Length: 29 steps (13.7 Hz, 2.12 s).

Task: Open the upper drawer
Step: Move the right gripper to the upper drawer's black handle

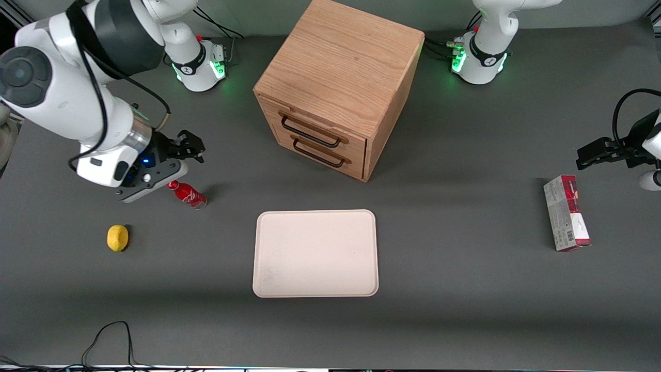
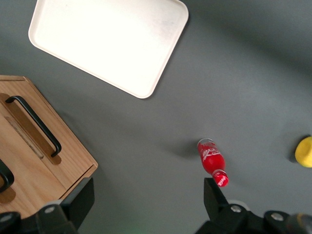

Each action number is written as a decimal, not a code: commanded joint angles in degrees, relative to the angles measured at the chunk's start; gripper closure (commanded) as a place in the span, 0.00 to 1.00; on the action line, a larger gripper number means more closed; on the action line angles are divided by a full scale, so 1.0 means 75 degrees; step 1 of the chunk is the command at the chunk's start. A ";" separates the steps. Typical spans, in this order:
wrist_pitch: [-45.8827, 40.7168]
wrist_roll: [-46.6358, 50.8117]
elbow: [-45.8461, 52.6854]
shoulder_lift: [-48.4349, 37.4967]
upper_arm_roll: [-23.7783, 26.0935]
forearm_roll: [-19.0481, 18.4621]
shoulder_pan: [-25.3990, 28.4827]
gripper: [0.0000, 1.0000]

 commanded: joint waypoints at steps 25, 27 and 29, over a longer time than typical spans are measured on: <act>0.0861 -0.3276 0.0337 0.1647 0.0181 0.2693 0.1606 0.00; 0.0932 -0.3276 0.0348 0.1752 0.0181 0.2763 0.1630 0.00; 0.0956 -0.3265 0.0337 0.1858 0.0181 0.2927 0.1653 0.00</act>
